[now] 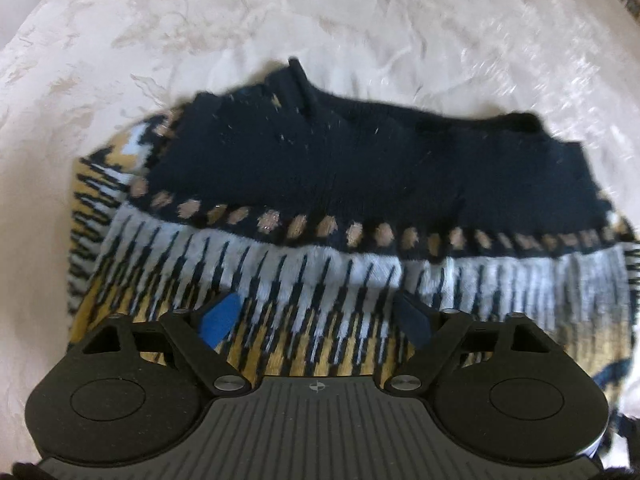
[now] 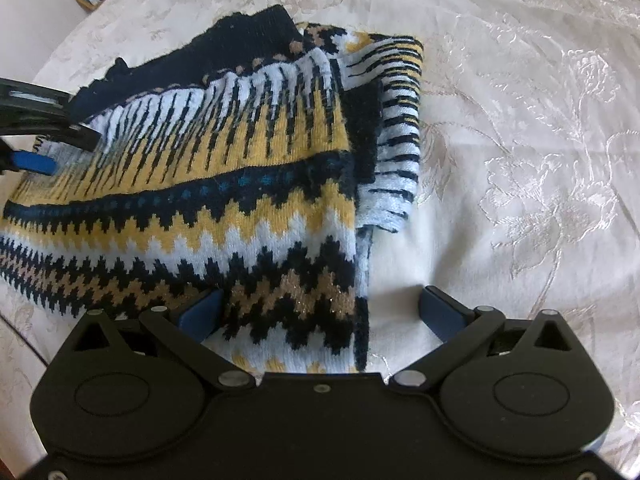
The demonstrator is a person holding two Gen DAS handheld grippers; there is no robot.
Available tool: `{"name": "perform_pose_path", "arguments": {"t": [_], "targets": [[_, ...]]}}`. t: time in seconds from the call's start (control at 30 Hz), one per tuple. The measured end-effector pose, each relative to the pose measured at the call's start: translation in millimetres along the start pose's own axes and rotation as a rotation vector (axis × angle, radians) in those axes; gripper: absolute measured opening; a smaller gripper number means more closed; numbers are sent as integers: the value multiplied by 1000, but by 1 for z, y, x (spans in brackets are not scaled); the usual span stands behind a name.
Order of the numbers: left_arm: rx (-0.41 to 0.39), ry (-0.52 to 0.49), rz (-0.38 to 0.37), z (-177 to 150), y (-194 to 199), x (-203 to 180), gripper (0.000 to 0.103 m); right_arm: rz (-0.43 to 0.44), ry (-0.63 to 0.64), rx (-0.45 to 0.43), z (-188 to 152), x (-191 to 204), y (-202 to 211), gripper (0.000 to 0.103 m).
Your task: Fold small clothes
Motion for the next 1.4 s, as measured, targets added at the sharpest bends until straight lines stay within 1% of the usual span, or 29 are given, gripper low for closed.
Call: {"name": "perform_pose_path", "arguments": {"t": [0.03, 0.07, 0.23, 0.27, 0.33, 0.4, 0.5, 0.6, 0.67, 0.87, 1.0, 1.13, 1.3, 1.37, 1.4], "targets": [[7, 0, 6, 1, -5, 0, 96, 13, -2, -7, -1, -2, 1, 103], [12, 2, 9, 2, -9, 0, 102, 26, -6, -12, -2, -4, 2, 103], [22, 23, 4, 3, -17, 2, 103, 123, -67, -17, 0, -18, 10, 103], [16, 20, 6, 5, -18, 2, 103, 149, -99, -16, 2, -22, 12, 103], [-4, 18, 6, 9, -19, 3, 103, 218, -207, -24, 6, -32, 15, 103], [-23, 17, 4, 11, -18, 3, 103, 304, -340, -32, 11, -46, 18, 103], [-46, 15, 7, 10, -18, 3, 103, 420, -469, -30, 19, -60, 18, 103], [-48, 12, 8, 8, -16, 2, 103, 497, -511, -17, 31, -63, 14, 103], [-43, 11, 6, 7, -15, 1, 103, 527, -505, -14, 41, -60, 8, 103], [-40, 6, 4, 8, -16, 2, 103, 584, -440, -4, 76, -39, -12, 103], [-45, 6, 7, 8, -16, 1, 103, 608, -428, -13, 92, -30, -24, 103], [-46, 5, 8, 7, -16, 1, 103, 619, -471, -31, 96, -29, -28, 103], [-37, 2, -5, 7, -13, 2, 103, 621, -440, -20, 96, -28, -28, 103], [-33, -4, -19, 7, -6, 3, 101, 617, -444, -19, 96, -28, -27, 103], [-34, -13, -23, 5, -2, 3, 98, 612, -445, -16, 97, -28, -27, 103]]}}
Point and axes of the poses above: each gripper's, at about its wrist camera, not at the fingertips, and y roughly against the way its jaws point, x to its left, z to its top, the point moved 9 cm from there along -y, roughly the way its jaws point, and after that the axes turned 1 degree about -y, right-handed, at the moved point
